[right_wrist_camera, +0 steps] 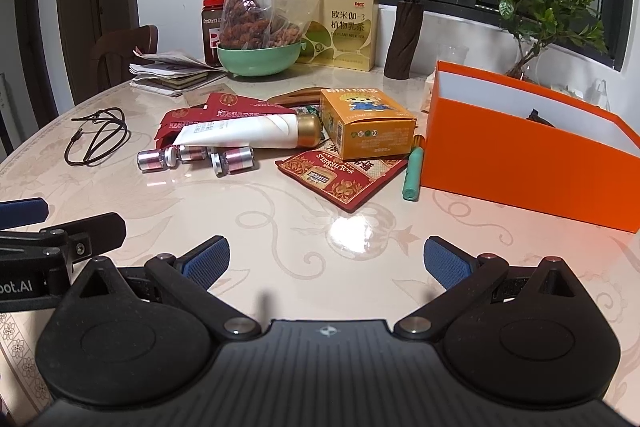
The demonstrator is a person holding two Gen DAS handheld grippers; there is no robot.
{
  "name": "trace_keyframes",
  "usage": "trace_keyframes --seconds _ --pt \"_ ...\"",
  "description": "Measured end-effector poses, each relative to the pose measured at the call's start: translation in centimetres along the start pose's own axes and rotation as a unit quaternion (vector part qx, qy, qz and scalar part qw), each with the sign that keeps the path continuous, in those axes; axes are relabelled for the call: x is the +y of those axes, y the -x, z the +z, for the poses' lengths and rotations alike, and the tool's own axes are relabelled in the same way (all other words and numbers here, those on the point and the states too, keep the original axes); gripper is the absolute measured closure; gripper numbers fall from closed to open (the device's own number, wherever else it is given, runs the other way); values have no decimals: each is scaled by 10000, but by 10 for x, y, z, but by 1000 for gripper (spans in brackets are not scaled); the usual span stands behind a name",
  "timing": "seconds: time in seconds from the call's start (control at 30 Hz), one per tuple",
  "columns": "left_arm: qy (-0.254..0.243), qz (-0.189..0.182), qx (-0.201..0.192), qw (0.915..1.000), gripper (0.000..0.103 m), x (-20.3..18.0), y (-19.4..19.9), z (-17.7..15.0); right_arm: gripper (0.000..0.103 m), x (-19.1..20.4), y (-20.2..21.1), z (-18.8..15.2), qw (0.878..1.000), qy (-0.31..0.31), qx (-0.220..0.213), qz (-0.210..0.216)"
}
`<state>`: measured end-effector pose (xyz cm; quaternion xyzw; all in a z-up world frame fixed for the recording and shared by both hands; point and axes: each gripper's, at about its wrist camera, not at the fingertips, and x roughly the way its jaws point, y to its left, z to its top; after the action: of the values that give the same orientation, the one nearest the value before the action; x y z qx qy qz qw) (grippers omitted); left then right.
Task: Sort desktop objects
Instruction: 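Move the left gripper toward the white tube with gold cap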
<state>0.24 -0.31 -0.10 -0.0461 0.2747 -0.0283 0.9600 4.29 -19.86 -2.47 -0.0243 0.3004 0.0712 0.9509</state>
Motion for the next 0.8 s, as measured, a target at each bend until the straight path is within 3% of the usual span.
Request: trace_keyframes --seconds 0.53,0.8 --pt "12 -47 45 10000 0 4 -8 1 0 1 -7 2 10000 12 25 2" --pt "98 -186 76 9998 0 22 -26 14 0 11 -28 12 9993 253 38 264"
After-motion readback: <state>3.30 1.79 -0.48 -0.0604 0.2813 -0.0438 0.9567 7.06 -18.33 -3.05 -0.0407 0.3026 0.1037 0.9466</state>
